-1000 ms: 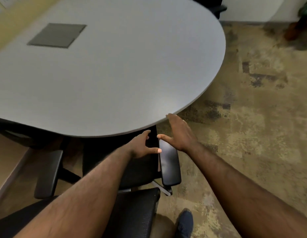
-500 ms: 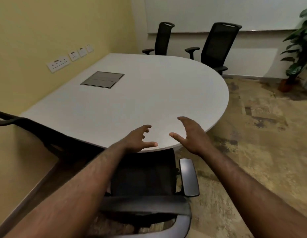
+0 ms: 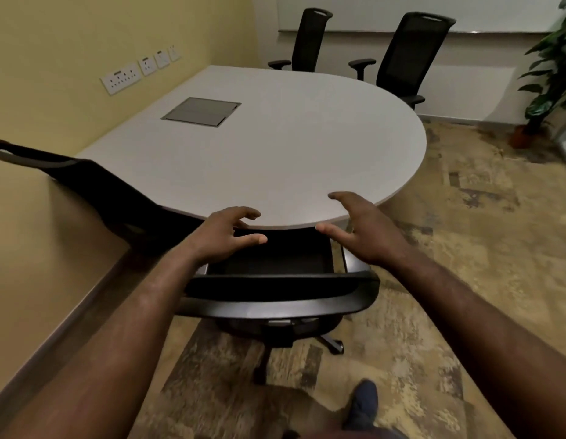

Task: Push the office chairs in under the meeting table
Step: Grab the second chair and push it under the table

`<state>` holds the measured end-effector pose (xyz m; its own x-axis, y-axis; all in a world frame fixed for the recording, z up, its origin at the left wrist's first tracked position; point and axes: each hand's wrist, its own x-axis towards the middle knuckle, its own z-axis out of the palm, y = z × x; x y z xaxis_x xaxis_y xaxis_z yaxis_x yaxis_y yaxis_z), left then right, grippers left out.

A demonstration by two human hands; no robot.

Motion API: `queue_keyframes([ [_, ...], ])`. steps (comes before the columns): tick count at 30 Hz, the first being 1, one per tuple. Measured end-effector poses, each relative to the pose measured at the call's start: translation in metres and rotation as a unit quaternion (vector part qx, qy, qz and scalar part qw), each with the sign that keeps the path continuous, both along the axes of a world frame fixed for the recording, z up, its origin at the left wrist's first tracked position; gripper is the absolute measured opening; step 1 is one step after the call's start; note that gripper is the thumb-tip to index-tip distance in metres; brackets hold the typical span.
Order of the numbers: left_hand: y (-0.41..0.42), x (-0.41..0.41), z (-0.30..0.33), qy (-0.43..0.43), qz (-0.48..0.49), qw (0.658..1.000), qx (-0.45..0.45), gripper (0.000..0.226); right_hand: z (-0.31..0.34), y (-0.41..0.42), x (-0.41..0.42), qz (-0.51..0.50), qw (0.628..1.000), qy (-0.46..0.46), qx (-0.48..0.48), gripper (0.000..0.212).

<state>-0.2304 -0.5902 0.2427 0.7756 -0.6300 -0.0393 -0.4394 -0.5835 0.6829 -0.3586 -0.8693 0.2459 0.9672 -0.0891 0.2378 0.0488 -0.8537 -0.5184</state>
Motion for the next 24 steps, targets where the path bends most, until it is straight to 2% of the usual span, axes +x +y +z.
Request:
queue_keyframes([
  [5,0.053,-0.046,-0.017,-0.051,0.001,0.999,-0.013,0.048,-0.023,0.039,-0.054,0.052,0.997,0.055,0.007,0.049],
  [10,0.080,-0.075,-0.034,-0.093,-0.021,0.995,-0.018,0.032,-0.038,0.056,-0.075,0.075,0.995,0.048,-0.038,0.049],
  [13,0.089,-0.080,-0.038,-0.129,-0.022,0.990,0.042,0.045,-0.042,0.063,-0.075,0.080,0.992,0.054,-0.081,0.057],
  [16,0.092,-0.085,-0.038,-0.184,-0.019,0.974,0.131,0.056,-0.051,0.068,-0.077,0.079,0.973,0.086,-0.200,0.060],
  [18,0.089,-0.088,-0.038,-0.213,-0.020,0.963,0.162,0.060,-0.055,0.069,-0.075,0.073,0.963,0.081,-0.247,0.057],
  [20,0.086,-0.088,-0.038,-0.229,-0.014,0.957,0.178,0.066,-0.056,0.069,-0.070,0.062,0.961,0.074,-0.258,0.058],
  [24,0.081,-0.083,-0.042,-0.277,0.009,0.942,0.191,0.074,-0.057,0.066,-0.064,0.045,0.966,0.037,-0.252,0.073],
])
